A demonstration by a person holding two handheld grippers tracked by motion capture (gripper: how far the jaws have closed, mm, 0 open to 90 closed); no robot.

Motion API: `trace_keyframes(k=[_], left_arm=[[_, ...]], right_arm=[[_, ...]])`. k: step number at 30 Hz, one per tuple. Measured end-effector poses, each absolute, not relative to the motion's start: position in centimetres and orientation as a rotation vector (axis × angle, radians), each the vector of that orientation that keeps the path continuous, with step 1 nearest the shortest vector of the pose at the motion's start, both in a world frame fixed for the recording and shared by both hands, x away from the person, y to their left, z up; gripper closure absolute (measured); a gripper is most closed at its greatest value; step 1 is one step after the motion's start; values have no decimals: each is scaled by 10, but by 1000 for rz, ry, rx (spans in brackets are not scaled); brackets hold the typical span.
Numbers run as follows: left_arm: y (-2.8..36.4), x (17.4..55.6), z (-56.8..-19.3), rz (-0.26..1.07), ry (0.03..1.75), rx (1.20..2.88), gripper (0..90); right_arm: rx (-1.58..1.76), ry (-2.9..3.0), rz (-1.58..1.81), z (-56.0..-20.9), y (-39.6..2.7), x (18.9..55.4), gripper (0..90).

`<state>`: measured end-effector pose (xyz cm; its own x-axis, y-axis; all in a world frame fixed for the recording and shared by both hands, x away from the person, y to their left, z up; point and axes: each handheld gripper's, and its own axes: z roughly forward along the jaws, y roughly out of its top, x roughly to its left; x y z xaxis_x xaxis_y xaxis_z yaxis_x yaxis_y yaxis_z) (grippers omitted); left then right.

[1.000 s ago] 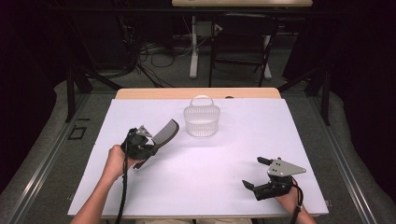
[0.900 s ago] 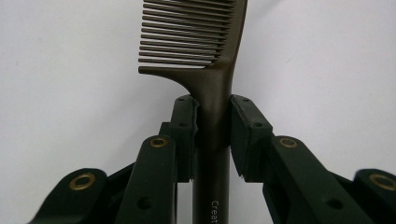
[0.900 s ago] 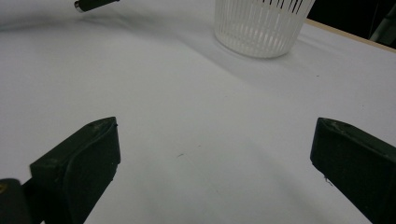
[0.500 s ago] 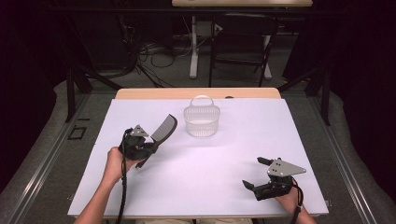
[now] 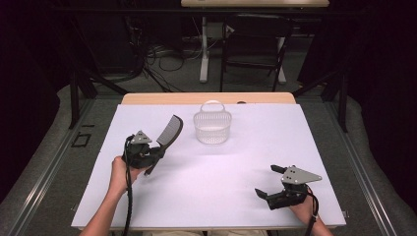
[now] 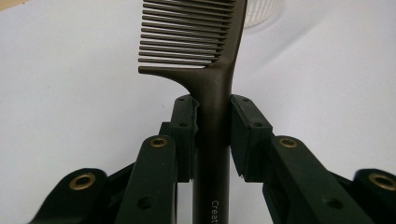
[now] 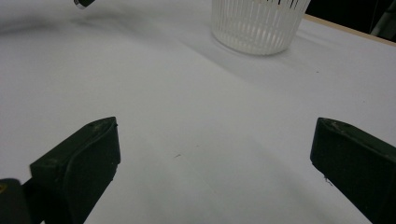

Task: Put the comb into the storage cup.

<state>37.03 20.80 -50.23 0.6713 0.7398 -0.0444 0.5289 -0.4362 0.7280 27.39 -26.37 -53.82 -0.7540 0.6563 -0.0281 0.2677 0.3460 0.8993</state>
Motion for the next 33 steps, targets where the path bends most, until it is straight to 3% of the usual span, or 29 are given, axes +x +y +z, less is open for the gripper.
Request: trace_keyframes(k=[33], left_arm=[[201, 362, -500, 507, 937, 2029, 721]], right_arm=[[818, 2220, 1362, -538, -266, 272, 14]])
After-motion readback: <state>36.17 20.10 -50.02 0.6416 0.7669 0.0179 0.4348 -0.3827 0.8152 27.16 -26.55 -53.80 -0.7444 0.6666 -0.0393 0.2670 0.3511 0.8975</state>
